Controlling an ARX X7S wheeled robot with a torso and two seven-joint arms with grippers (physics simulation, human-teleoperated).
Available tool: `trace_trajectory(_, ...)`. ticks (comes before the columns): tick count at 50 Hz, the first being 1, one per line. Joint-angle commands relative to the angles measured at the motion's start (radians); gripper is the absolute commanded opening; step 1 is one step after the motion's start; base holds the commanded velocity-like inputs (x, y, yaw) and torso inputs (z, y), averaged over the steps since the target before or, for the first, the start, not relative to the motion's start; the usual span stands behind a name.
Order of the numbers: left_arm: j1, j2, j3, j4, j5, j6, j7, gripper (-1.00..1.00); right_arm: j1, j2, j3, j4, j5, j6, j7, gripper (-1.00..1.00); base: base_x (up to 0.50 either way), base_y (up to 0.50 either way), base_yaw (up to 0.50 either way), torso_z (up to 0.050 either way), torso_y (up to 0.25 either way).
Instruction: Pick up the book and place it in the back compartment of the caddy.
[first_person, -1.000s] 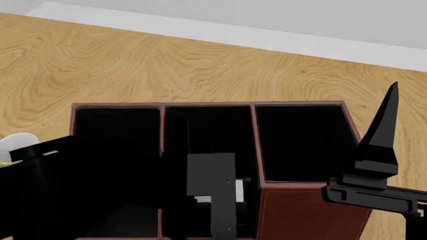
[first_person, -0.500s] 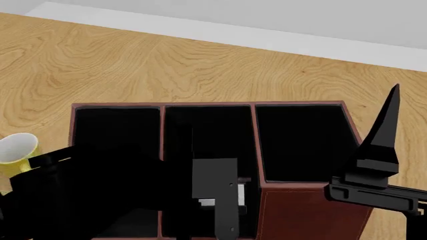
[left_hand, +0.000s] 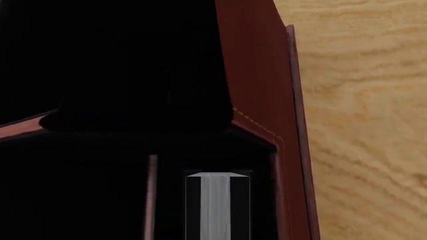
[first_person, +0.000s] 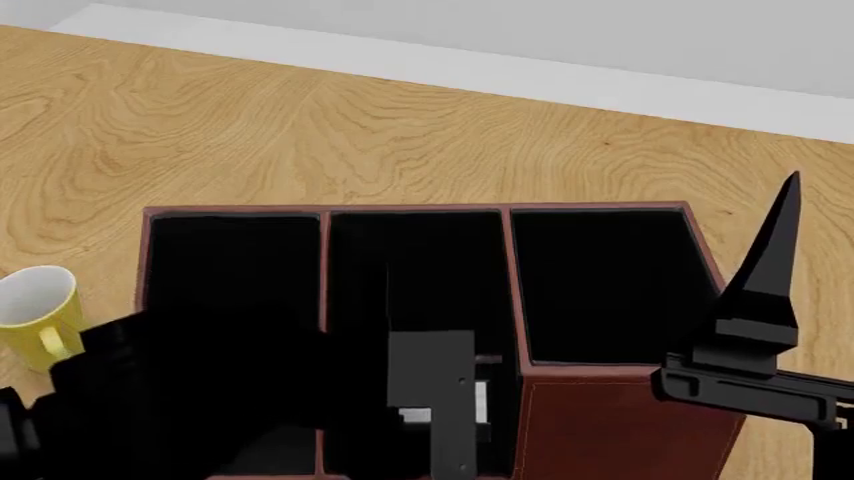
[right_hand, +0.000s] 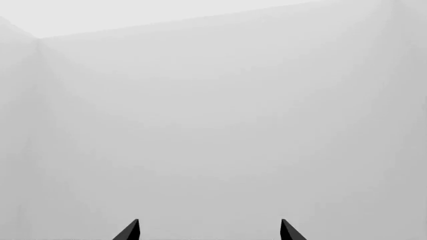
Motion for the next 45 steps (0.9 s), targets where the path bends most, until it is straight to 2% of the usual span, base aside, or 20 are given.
trace_trajectory(1, -0.006, 0.033, -0.042, -0.059, -0.011, 0.016, 0.024, -1.00, 0.003, -0.019, 0.009, -0.010, -0.014, 0.019, -0.008, 1.00, 0.00, 0.00, 0.00, 0.000, 0.000)
trace_trajectory(20, 0.012, 0.062, -0.047, -0.148, 0.016, 0.088, 0.017, -1.00, 0.010, -0.019, 0.001, -0.006, -0.015, 0.023, -0.006, 1.00, 0.00, 0.00, 0.00, 0.001, 0.001)
trace_trajectory(21, 0.012, 0.059, -0.052, -0.145, 0.017, 0.099, 0.014, 1.00, 0.011, -0.019, -0.001, -0.005, -0.016, 0.023, -0.006, 1.00, 0.00, 0.00, 0.00, 0.000, 0.000)
trace_trajectory(45, -0.009, 0.043, -0.061, -0.128, 0.025, 0.104, 0.000, 1.00, 0.029, -0.021, -0.021, -0.004, -0.018, 0.031, -0.007, 1.00, 0.00, 0.00, 0.00, 0.000, 0.000)
